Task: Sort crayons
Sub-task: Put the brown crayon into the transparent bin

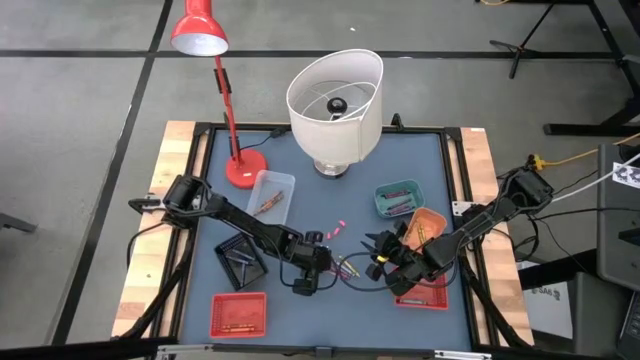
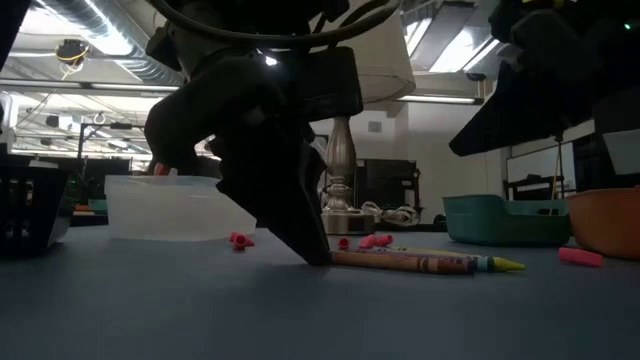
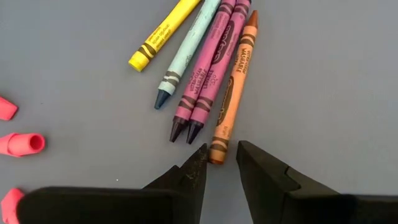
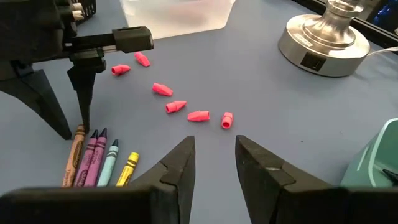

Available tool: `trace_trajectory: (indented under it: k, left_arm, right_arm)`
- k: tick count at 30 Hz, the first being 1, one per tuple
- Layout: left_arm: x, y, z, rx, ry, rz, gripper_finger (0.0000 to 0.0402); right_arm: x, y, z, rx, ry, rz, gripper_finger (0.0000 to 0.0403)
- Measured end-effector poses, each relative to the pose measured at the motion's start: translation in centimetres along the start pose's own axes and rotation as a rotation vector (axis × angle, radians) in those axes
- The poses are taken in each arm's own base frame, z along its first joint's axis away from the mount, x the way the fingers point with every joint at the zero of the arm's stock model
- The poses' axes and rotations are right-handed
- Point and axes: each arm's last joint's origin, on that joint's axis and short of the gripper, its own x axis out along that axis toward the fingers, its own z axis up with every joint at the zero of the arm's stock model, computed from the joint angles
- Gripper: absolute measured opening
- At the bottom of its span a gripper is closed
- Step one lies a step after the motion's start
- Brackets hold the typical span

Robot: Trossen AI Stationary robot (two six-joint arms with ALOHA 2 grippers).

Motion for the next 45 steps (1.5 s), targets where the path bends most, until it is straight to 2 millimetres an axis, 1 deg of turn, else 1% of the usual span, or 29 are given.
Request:
trace_trajectory:
  k: [4,14,19,24,28,31,35,37,41,45]
  left_arm:
    - [0.0,0.0,0.0,0.000,0.001,-0.008,0.0078]
    - [0.0,0.0,0.0,0.011,0.005,-0.012,0.0026]
    - [0.0,0.0,-0.1,0.011,0.009,-0.011,0.0007]
    - [0.0,0.0,-0.1,0.011,0.011,-0.017,0.0004]
    - [-0.6,0.0,0.2,0.008,0.008,-0.045,0.0004]
    - [-2.1,-0.1,0.5,0.007,0.006,-0.060,0.0004]
    - [-5.3,0.5,1.3,-0.003,-0.004,-0.035,0.0004]
    - [-6.8,1.0,1.3,-0.013,0.016,0.001,0.0004]
    - [-10.6,2.3,1.4,-0.063,0.013,0.125,0.0004]
    - [-13.7,4.2,0.6,-0.142,0.058,0.305,0.0004]
  right_arm:
    - [0.0,0.0,0.0,0.000,0.000,0.000,0.0113]
    - [0.0,0.0,0.0,0.000,0.000,0.000,0.0113]
    - [0.0,0.0,0.0,0.002,-0.001,0.002,0.0113]
    - [0.0,0.0,0.0,0.003,-0.001,0.002,0.0113]
    - [0.0,0.0,0.0,0.004,-0.001,0.003,0.0113]
    - [0.0,0.0,0.0,0.005,-0.001,0.004,0.0113]
    - [0.0,0.0,0.0,0.006,-0.002,0.004,0.0113]
    - [0.0,0.1,0.0,0.006,-0.001,0.005,0.0113]
    - [0.0,0.1,0.1,0.007,-0.002,0.005,0.0113]
    - [0.0,0.1,0.1,0.015,-0.006,0.009,0.0113]
